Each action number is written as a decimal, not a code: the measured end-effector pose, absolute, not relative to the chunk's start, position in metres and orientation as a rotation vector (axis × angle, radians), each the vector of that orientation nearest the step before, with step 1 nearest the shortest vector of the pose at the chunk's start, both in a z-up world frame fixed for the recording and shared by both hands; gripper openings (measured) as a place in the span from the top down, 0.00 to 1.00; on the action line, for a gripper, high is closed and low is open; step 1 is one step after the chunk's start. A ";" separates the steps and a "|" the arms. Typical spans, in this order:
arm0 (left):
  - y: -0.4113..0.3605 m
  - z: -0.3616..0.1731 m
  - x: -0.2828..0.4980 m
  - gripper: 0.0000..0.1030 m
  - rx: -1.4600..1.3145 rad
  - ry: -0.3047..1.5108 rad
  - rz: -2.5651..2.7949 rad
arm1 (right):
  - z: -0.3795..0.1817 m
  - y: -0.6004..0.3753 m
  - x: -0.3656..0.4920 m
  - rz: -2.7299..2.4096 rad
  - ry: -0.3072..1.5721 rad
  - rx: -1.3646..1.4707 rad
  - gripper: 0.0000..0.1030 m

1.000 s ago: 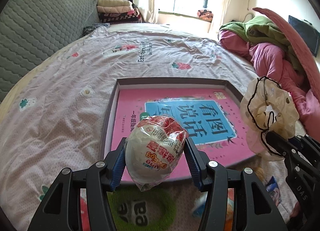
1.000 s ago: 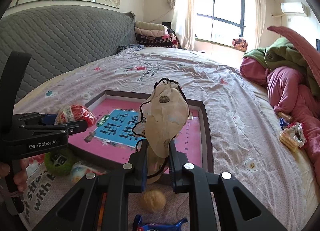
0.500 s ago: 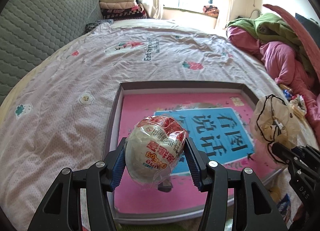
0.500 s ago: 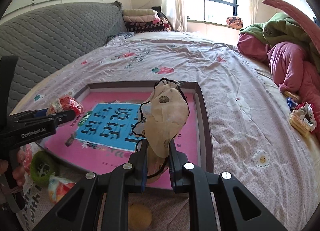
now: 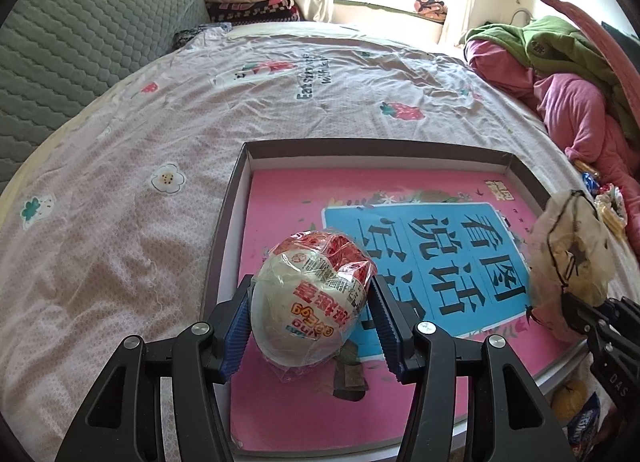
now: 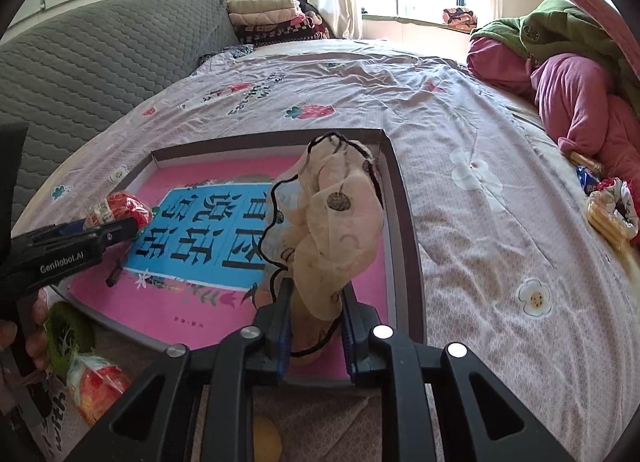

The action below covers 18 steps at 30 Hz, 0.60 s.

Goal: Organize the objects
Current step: 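Lower the mesh bag and Kinder egg into the tray and open both tools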

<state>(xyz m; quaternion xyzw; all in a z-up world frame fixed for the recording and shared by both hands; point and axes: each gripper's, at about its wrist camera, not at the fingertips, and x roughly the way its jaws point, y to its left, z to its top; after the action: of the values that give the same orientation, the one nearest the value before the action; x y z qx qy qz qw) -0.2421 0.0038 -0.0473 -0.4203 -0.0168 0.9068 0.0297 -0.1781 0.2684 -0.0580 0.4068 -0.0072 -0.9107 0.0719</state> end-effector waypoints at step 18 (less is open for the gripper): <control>0.006 -0.045 -0.238 0.44 -1.318 -0.052 2.788 | -0.047 0.265 -0.162 -2.796 0.088 1.207 0.43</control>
<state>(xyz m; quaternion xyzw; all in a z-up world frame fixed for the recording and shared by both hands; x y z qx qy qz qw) -0.2377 0.0059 -0.0450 -0.4271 -0.0169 0.9036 0.0285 -0.1624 0.2652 -0.0471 0.3956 0.0289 -0.9167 0.0473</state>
